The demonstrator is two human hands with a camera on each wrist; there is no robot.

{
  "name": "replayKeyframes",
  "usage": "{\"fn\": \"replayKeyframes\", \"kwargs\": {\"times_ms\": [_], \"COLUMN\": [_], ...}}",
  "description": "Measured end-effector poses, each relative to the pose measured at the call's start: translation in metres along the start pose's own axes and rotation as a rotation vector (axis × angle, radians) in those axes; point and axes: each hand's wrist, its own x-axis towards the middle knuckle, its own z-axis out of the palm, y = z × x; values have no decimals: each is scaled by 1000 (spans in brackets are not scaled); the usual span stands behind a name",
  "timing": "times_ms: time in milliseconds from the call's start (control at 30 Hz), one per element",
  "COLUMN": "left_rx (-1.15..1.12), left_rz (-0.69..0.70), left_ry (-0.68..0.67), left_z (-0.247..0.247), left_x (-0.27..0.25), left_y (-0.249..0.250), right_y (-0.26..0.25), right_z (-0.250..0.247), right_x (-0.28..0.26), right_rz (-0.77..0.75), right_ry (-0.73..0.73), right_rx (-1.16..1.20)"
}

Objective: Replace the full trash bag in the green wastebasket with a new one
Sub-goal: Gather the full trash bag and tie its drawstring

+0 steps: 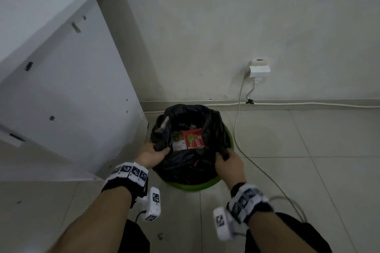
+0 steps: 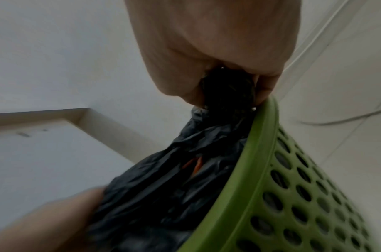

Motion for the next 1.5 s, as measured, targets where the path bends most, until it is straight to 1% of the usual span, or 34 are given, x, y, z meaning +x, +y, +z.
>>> {"fn": "replayKeyframes", "kwargs": {"times_ms": [67, 133, 200, 233, 267, 300, 367, 433, 500, 600, 633, 667, 733, 767, 833, 867, 933, 967, 1000, 1033, 1067, 1100, 1133, 1167, 1200, 1233, 1267, 1300, 1333, 1367, 1400, 1433, 1467, 1500], "left_rx": [-78, -122, -45, -61, -120, -191, -252, -192, -112, -6, 5, 18, -22, -68, -127, -115, -108, -165, -249, -355, -490, -669, -824, -898, -884, -775, -581, -365, -181, -67, -42, -104, -269, -472], "left_rz": [-76, -116, -66, -25, 8, 29, 12, 6, -20, -128, -140, -113, -53, -59, -106, -130, -155, -140, -98, -60, -31, -19, -24, -40, -60, -78, -86, -77, -56, -43, -32, -16, 28, 85], "left_ry": [59, 131, 269, 332, 340, 305, 154, 29, -52, -166, -188, -170, -100, -65, -19, 7, 111, 156, 212, 247, 232, 167, 83, -4, -62, -118, -171, -186, -183, -150, -99, -41, 5, 28], "left_z": [-13, -24, -26, -22, -18, -13, -3, 7, 21, 37, 40, 40, 36, 32, 21, 15, 6, 1, -4, -11, -17, -20, -24, -26, -28, -30, -32, -33, -35, -36, -38, -41, -44, -47], "left_x": [-5, -6, 1, 6, 14, 19, 27, 32, 34, 30, 30, 32, 38, 42, 45, 45, 48, 48, 43, 40, 40, 41, 44, 44, 45, 50, 51, 50, 48, 48, 46, 44, 45, 43], "left_y": [-4, -11, -17, -18, -17, -12, 0, 11, 8, -1, -3, -2, 2, 5, 6, 3, -7, -12, -12, -11, -9, -6, -4, 0, 1, -2, -4, -8, -9, -10, -10, -8, -6, -1], "right_y": [-3, -9, -12, -10, -6, -1, 11, 16, 20, 28, 31, 33, 31, 26, 8, -2, -25, -35, -41, -46, -48, -52, -56, -62, -68, -75, -84, -88, -90, -89, -85, -78, -73, -71], "right_z": [-25, -49, -55, -50, -40, -28, -4, 6, 4, -6, -12, -17, -27, -31, -41, -46, -57, -64, -69, -73, -75, -76, -76, -78, -83, -88, -94, -100, -104, -106, -104, -101, -100, -101], "right_x": [31, 52, 52, 48, 41, 33, 22, 20, 25, 35, 39, 45, 57, 63, 78, 87, 101, 105, 108, 109, 109, 107, 103, 98, 94, 90, 87, 84, 82, 81, 78, 75, 73, 73], "right_rz": [10, 6, -22, -14, -5, 17, 70, 97, 51, -17, -42, -77, -137, -161, -206, -208, -164, -135, -107, -88, -77, -65, -69, -109, -171, -247, -326, -375, -389, -371, -299, -183, -105, -102], "right_ry": [102, 150, 211, 249, 276, 260, 133, 37, 43, 139, 160, 160, 85, 25, -82, -96, -33, 21, 71, 88, 72, 43, -12, -64, -83, -60, -5, 55, 85, 66, -26, -175, -289, -307], "right_rx": [-56, -44, 9, 20, 2, -42, -83, -55, -105, -324, -381, -429, -559, -600, -524, -412, -117, 47, 193, 283, 323, 301, 212, 75, -67, -163, -193, -186, -199, -255, -407, -608, -755, -802]}}
